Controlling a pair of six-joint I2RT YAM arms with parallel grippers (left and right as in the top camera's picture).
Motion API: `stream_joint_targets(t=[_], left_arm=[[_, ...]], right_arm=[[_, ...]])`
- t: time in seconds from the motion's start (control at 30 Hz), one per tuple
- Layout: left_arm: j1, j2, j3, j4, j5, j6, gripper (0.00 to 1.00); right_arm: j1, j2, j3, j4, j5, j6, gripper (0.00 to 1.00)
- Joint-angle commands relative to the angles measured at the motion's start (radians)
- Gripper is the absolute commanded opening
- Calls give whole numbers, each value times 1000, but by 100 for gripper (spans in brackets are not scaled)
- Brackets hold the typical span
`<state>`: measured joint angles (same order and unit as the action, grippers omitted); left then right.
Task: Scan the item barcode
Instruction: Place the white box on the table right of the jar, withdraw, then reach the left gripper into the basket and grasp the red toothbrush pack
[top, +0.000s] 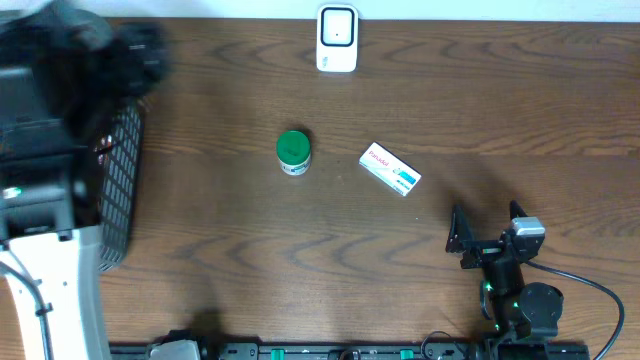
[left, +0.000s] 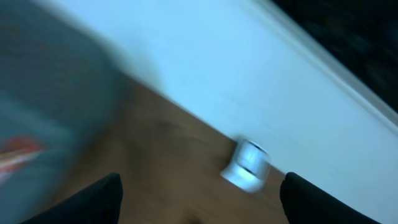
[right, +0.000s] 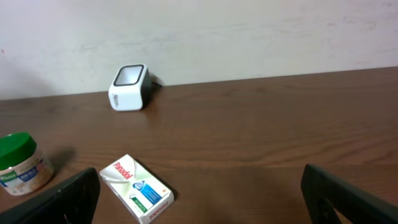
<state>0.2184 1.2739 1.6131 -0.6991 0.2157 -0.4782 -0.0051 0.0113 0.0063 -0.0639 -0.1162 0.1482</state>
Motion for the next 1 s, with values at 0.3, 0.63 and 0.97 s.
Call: stream_joint_targets(t=[0.3,0.63,0.97], left_arm=[[481,205,1,-45,-45,-64,82],[505,461,1,29,-44,457,83],[493,583,1,0,-45,880,88]], right_arm=[[5,-2,-1,-4,-5,-14,99],[5,-2,-1,-4,-5,-14,99],[5,-2,-1,-4,-5,-14,99]])
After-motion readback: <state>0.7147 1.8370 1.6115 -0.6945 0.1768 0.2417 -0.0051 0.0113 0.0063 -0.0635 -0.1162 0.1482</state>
